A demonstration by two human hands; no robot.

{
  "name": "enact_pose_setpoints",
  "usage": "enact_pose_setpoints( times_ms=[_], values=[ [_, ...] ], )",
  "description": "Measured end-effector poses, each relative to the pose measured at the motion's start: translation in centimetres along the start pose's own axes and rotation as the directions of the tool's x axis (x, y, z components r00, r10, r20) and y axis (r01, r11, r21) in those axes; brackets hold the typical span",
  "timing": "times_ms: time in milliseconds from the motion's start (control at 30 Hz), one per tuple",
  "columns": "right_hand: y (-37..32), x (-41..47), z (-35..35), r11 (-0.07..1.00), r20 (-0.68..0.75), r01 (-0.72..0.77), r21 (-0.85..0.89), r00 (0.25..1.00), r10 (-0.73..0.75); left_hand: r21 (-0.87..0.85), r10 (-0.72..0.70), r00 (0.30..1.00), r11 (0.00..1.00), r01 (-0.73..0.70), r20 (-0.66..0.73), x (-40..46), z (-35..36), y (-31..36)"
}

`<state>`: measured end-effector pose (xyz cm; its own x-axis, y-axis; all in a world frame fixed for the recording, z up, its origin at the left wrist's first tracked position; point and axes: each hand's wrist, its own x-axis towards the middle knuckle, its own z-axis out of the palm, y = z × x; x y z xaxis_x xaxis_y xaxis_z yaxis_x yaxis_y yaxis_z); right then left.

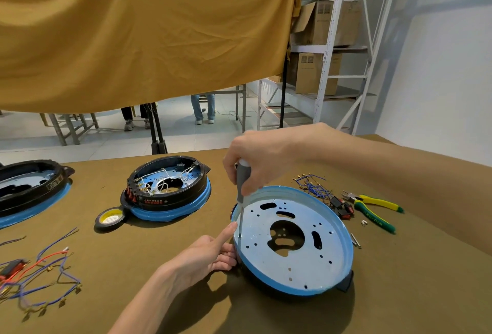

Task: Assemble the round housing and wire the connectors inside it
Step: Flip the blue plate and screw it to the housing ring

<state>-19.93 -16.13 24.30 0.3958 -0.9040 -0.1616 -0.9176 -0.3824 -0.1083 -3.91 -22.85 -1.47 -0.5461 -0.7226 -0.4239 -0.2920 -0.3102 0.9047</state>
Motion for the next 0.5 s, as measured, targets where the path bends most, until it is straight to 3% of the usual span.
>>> enact_pose_setpoints(
  times_ms=[500],
  values=[
    [0.30,-0.41,0.61,0.994,-0.011,-0.063,0.084,0.998,0.064,0.029,0.019,1.000,0.999,-0.019,0.018,0.10,-0.40,-0.16]
  ],
)
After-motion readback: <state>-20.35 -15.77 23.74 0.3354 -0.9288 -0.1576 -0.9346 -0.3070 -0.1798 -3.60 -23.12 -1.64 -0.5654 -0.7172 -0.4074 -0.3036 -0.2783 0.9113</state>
